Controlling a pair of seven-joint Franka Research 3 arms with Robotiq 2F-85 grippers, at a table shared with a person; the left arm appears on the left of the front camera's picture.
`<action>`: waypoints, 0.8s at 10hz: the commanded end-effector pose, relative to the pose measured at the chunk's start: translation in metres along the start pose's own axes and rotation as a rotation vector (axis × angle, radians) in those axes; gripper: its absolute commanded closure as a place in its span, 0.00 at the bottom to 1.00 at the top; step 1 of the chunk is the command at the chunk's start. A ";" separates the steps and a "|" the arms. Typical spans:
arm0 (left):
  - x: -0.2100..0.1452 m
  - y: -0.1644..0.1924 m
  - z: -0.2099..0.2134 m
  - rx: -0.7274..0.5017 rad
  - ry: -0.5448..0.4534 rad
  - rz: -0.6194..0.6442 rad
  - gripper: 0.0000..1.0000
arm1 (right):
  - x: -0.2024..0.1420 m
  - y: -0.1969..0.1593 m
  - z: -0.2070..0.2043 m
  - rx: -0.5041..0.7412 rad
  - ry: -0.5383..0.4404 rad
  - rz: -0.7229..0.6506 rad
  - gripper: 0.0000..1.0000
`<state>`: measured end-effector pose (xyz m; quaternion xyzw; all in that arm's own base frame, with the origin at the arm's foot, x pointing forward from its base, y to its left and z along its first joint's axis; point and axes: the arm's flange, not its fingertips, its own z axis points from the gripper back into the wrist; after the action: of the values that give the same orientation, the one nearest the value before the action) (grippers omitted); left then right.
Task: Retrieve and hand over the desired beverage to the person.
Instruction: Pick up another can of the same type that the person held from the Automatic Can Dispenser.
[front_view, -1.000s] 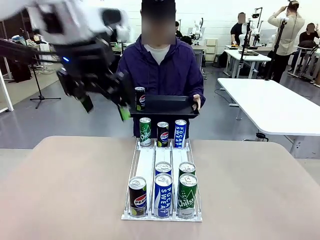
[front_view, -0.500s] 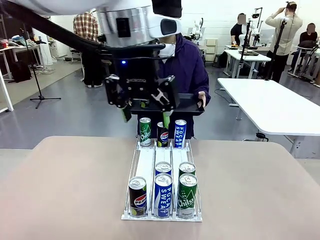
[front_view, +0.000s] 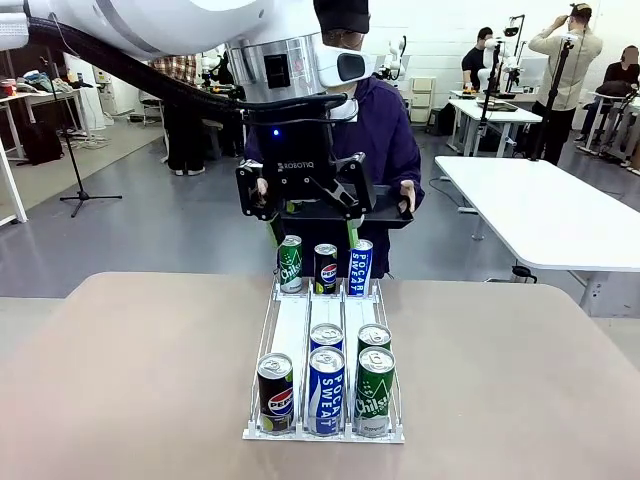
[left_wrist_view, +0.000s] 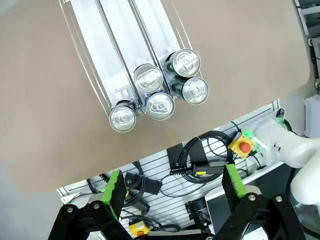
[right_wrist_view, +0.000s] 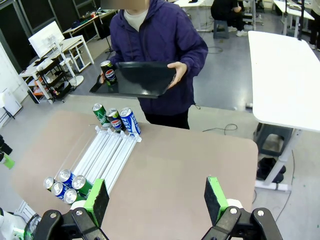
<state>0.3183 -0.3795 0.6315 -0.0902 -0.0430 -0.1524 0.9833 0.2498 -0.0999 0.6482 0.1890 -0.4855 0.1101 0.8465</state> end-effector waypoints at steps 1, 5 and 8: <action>-0.008 0.002 0.003 0.024 -0.012 0.007 0.00 | 0.000 -0.001 -0.003 0.020 -0.002 -0.002 0.00; -0.009 -0.014 -0.023 0.042 -0.042 0.077 0.00 | 0.000 -0.001 -0.003 0.020 -0.002 -0.002 0.00; -0.011 -0.038 -0.088 0.127 -0.010 0.226 0.00 | 0.000 -0.001 -0.003 0.020 -0.002 -0.002 0.00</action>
<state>0.2987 -0.4149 0.5632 -0.0506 -0.0401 -0.0706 0.9954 0.2498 -0.0999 0.6482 0.1889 -0.4854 0.1101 0.8465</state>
